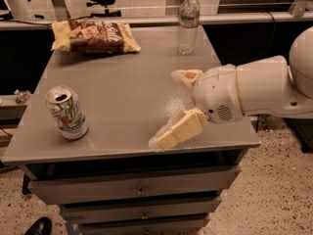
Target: Move 7up can near water bottle
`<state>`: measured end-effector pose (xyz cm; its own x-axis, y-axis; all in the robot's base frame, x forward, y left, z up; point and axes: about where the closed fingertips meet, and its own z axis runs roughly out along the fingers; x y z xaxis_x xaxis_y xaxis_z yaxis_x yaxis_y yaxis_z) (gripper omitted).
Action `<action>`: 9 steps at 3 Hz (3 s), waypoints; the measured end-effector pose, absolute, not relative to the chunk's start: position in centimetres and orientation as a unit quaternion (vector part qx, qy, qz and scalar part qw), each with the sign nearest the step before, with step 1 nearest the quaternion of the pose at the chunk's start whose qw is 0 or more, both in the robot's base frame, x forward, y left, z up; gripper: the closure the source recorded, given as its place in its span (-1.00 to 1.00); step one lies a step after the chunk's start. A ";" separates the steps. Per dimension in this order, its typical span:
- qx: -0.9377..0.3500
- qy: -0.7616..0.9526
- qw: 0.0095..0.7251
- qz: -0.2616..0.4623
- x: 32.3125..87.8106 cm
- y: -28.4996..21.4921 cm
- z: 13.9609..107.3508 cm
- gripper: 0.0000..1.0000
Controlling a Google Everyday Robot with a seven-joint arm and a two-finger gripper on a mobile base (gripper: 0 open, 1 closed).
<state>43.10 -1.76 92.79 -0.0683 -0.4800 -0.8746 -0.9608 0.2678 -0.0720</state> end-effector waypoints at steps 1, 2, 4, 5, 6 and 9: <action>-0.534 0.669 0.429 0.289 43.6 -0.1 91.8 -1.00; -0.530 0.656 0.440 0.309 44.6 3.0 90.2 -1.00; -0.515 0.629 0.466 0.350 46.4 9.0 87.6 -1.00; -0.509 0.608 0.483 0.370 47.3 12.3 87.2 -1.00; -0.500 0.594 0.496 0.389 48.2 15.0 86.6 -1.00; -0.477 0.563 0.519 0.431 48.4 20.4 85.3 -0.19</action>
Offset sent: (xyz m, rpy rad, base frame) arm 0.0324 0.0848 -0.0498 0.1448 -0.0044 0.0400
